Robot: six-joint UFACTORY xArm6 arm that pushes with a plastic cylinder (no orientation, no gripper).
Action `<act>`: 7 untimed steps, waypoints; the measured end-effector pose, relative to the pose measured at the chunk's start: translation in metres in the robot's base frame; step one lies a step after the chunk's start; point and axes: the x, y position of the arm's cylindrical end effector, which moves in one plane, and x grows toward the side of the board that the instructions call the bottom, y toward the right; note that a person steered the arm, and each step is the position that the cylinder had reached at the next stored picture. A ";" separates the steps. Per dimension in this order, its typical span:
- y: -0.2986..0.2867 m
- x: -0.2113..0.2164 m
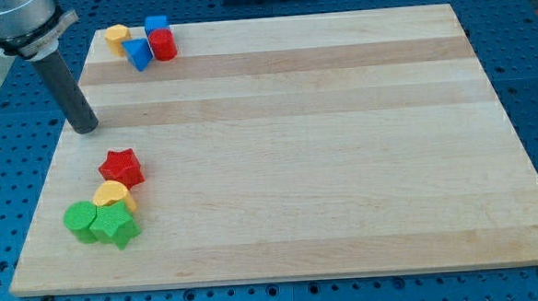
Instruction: Point your arm at the center left of the board
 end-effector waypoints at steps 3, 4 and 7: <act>-0.014 0.000; -0.020 0.000; -0.021 0.012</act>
